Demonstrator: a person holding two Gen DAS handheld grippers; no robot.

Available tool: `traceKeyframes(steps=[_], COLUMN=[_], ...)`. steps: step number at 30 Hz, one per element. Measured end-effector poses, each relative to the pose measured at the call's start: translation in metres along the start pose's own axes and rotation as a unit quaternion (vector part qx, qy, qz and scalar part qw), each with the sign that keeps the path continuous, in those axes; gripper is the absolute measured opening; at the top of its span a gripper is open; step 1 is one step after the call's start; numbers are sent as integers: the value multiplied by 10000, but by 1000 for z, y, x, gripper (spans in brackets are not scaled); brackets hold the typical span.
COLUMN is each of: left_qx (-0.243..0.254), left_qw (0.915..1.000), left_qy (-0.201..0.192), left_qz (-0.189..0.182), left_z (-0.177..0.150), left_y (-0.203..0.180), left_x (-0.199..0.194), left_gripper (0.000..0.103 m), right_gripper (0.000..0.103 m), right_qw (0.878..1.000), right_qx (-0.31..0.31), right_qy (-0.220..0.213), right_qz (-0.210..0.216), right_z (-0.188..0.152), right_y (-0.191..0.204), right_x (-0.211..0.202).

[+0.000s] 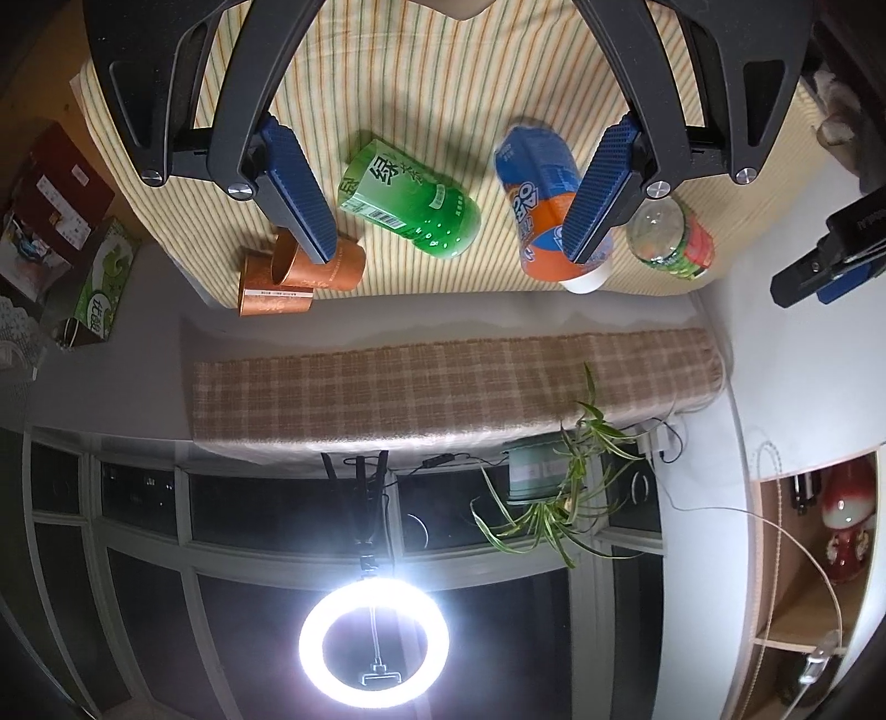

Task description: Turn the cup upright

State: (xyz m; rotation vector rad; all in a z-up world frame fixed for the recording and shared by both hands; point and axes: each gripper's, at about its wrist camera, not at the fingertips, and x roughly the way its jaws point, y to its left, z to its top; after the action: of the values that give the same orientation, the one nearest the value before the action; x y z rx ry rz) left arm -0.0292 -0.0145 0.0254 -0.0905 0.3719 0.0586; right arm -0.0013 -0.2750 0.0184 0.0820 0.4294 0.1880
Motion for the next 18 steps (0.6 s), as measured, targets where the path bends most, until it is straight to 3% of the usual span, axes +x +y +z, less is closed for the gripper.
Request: traceKeyframes(steps=[18], left_qx=[-17], left_qw=[10000], left_qy=[-50], left_qz=[11], left_z=[2], left_y=[-1], left_x=[-2], left_gripper=[103], right_gripper=[84], right_qw=[9998], right_qx=[44], right_qy=[173], right_qz=[11], right_z=[-3], right_y=[2], right_x=[8])
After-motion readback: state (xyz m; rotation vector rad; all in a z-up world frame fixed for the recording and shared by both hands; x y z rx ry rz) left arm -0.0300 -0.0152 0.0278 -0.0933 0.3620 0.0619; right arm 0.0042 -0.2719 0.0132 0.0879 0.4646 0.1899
